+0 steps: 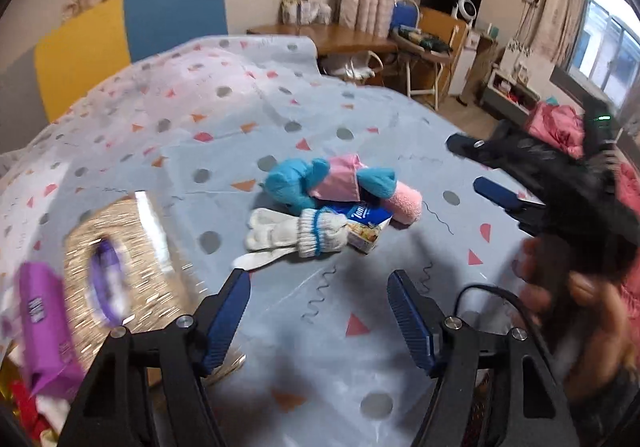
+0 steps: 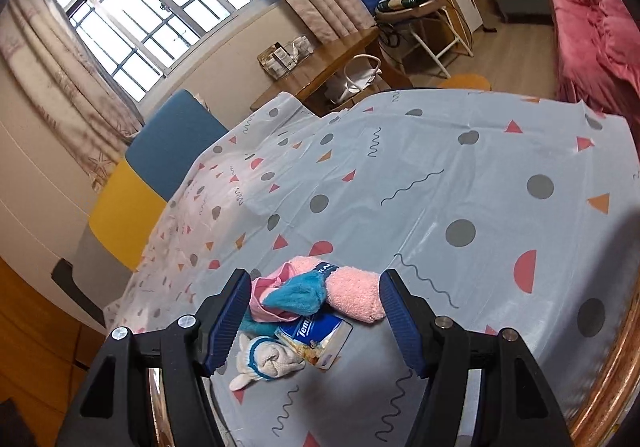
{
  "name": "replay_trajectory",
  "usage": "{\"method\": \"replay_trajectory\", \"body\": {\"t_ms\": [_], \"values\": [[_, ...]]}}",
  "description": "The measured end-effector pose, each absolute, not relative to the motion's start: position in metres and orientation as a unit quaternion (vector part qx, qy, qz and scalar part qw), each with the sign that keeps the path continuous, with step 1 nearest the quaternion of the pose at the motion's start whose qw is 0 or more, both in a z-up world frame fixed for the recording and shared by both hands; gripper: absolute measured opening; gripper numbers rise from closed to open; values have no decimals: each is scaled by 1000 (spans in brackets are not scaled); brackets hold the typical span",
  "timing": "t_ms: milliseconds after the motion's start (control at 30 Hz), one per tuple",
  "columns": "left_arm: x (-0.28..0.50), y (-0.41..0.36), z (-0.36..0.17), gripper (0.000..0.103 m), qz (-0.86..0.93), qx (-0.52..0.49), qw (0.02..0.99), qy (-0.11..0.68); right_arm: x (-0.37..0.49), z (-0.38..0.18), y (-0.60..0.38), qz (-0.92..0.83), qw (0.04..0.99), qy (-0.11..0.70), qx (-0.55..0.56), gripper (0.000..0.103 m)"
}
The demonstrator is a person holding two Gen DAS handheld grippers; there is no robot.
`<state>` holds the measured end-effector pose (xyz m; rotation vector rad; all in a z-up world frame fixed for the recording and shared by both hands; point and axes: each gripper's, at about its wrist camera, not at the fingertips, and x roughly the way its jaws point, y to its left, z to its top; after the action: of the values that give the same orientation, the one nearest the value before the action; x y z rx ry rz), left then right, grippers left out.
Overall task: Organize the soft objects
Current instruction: 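Grasp the white knit glove with the left tool while the right tool grasps the blue plush bear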
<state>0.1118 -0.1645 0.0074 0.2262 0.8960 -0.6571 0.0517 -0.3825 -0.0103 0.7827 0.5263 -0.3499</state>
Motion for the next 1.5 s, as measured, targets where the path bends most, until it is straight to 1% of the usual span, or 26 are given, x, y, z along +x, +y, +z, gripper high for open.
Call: {"method": "replay_trajectory", "body": {"t_ms": [100, 200, 267, 333, 467, 500, 567, 600, 633, 700, 733, 967, 1067, 1167, 1267, 1333, 1500], "values": [[132, -186, -15, 72, -293, 124, 838, 443, 50, -14, -387, -159, 870, 250, 394, 68], [150, -200, -34, 72, -280, 120, 833, 462, 50, -19, -391, -149, 861, 255, 414, 68], [161, -209, -44, 75, -271, 118, 832, 469, 51, -21, -392, -145, 859, 258, 418, 68], [166, -217, -50, 83, -268, 121, 834, 467, 52, -20, -390, -139, 860, 261, 417, 68], [182, -231, -67, 83, -257, 128, 835, 469, 54, -21, -387, -129, 860, 267, 414, 68], [186, -234, -73, 81, -254, 136, 833, 473, 55, -21, -387, -127, 860, 268, 414, 68], [191, -238, -85, 60, -265, 142, 821, 486, 55, -21, -386, -126, 860, 270, 415, 68], [191, -237, -89, 56, -271, 137, 818, 488, 55, -21, -387, -127, 860, 270, 415, 68], [189, -234, -89, 50, -275, 133, 823, 478, 55, -21, -387, -127, 859, 269, 416, 68], [181, -229, -87, 45, -286, 132, 826, 467, 54, -22, -387, -131, 859, 268, 417, 68], [178, -226, -85, 45, -290, 128, 825, 468, 54, -22, -388, -132, 858, 267, 418, 68], [151, -201, -70, 45, -314, 98, 823, 464, 59, -23, -384, -135, 858, 283, 408, 68], [133, -197, -63, 45, -330, 107, 822, 451, 78, -21, -374, -117, 865, 325, 363, 68], [119, -195, -58, 45, -347, 113, 820, 441, 105, -13, -363, -85, 880, 367, 288, 68], [107, -190, -54, 45, -360, 111, 818, 436, 138, 2, -347, -51, 902, 394, 172, 68], [99, -186, -55, 45, -362, 112, 818, 434, 167, 6, -332, -7, 900, 427, 84, 68], [92, -177, -65, 45, -359, 111, 812, 446, 211, -21, -294, 33, 863, 498, -83, 68]]}}
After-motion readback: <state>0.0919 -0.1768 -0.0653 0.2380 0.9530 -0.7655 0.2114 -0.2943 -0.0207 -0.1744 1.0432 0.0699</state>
